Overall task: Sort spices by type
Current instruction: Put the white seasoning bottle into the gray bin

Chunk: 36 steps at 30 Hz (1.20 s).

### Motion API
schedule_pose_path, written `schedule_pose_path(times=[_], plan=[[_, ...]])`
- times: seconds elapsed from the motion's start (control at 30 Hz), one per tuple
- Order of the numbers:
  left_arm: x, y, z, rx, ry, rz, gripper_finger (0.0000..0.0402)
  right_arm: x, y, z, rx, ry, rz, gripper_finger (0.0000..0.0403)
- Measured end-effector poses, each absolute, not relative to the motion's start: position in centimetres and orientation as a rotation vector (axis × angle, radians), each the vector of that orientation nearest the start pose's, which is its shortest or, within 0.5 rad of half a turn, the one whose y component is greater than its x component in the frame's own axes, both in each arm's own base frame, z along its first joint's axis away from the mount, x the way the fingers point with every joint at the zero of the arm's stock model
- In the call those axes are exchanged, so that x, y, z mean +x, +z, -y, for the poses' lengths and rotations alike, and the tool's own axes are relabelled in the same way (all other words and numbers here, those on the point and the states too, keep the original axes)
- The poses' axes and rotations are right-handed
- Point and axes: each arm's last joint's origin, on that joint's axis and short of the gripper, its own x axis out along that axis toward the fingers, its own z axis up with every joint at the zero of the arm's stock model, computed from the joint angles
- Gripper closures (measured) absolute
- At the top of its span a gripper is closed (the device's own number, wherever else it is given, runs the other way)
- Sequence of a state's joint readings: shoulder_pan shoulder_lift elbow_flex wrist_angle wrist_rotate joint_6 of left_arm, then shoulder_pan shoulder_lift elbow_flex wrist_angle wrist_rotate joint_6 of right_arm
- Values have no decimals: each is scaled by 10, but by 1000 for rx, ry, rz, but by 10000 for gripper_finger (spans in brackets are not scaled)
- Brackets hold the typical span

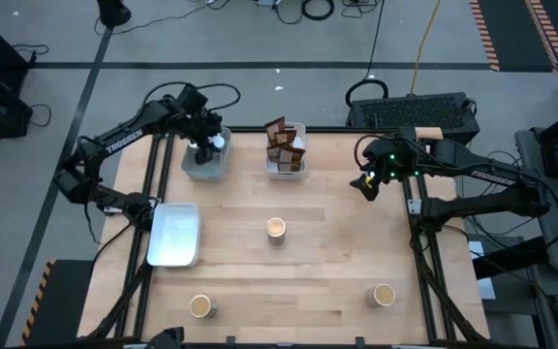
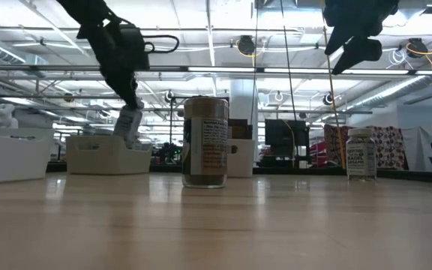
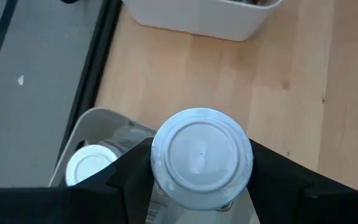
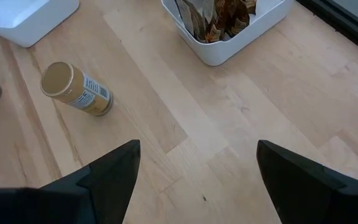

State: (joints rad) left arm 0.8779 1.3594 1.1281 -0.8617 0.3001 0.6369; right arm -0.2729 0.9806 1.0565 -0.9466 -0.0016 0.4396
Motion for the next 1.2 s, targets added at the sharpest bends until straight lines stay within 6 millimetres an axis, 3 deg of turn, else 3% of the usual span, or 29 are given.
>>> schedule_pose_path(times=[0.3, 0.6, 1.2], plan=[[168, 247, -198, -6, 262, -1057, 185, 169, 327, 47, 533, -444, -798, 97], [168, 234, -199, 91, 266, -1078, 185, 169, 327, 47, 537, -446, -798, 97], [169, 231, -202, 157, 299, -1070, 185, 169, 327, 47, 541, -447, -796, 97]])
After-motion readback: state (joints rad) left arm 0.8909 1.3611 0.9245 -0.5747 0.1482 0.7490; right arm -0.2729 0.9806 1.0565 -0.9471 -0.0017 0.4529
